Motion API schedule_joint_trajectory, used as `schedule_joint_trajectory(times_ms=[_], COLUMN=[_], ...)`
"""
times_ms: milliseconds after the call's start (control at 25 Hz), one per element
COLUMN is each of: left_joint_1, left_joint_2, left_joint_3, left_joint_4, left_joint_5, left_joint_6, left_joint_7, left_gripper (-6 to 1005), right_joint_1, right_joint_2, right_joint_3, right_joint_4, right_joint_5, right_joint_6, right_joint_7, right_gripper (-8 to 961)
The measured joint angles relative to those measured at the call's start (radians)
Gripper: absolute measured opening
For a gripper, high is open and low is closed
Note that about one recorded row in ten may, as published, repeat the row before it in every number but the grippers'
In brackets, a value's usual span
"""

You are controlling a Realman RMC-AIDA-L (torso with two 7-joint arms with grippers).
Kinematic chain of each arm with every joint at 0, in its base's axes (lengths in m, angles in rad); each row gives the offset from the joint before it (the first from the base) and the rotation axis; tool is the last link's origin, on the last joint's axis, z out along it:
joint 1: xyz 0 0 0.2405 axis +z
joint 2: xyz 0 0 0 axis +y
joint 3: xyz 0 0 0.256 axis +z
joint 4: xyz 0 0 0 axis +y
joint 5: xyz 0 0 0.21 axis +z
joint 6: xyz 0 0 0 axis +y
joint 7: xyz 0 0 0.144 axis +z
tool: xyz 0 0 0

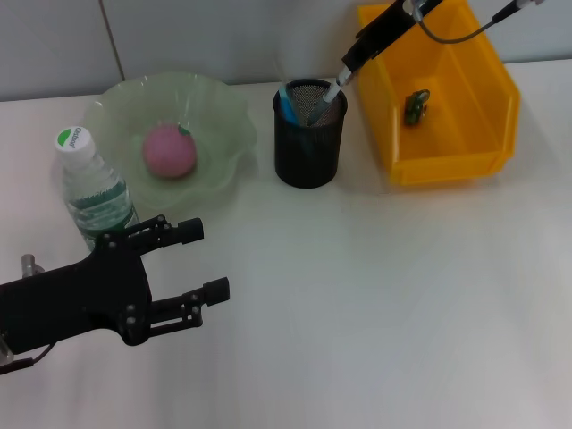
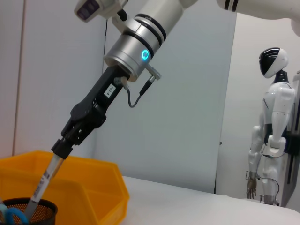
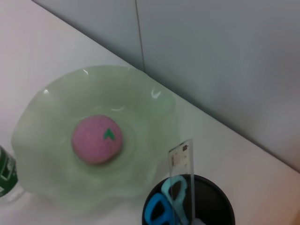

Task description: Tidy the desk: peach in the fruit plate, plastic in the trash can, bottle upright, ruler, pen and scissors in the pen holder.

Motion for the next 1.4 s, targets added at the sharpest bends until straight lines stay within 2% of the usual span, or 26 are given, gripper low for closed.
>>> schedule_joint_trajectory(times_ms=[200, 440, 840, 1120, 1240, 1400], left_joint_1=[0.0, 0.0, 0.0, 0.0, 0.0, 0.0], left_joint_2=[0.0, 0.0, 0.0, 0.0, 0.0, -0.001], left_joint_3=[-0.001, -0.001, -0.008, -0.018, -0.018, -0.018], left_joint_4=[-0.001, 0.0, -0.002, -0.002, -0.002, -0.003], left_joint_5=[0.0, 0.0, 0.0, 0.0, 0.0, 0.0], left_joint_6=[0.003, 0.007, 0.012, 0.019, 0.019, 0.018], left_joint_7=[0.0, 0.0, 0.0, 0.0, 0.001, 0.004], left_gripper=[786, 786, 786, 786, 786, 786], right_joint_1=[0.004, 0.008, 0.007, 0.004, -0.008, -0.018], right_joint_2=[0.008, 0.034, 0.048, 0.052, 0.061, 0.068], right_joint_3=[-0.019, -0.023, -0.024, -0.024, -0.021, -0.023], right_joint_4=[0.023, 0.026, 0.012, -0.006, -0.032, -0.049], right_joint_5=[-0.004, -0.048, -0.05, -0.049, -0.049, -0.049], right_joint_6=[0.029, 0.059, 0.081, 0.084, 0.084, 0.086], right_joint_7=[0.003, 0.004, 0.006, 0.006, 0.005, 0.004], right_gripper=[186, 198, 218, 534, 653, 673])
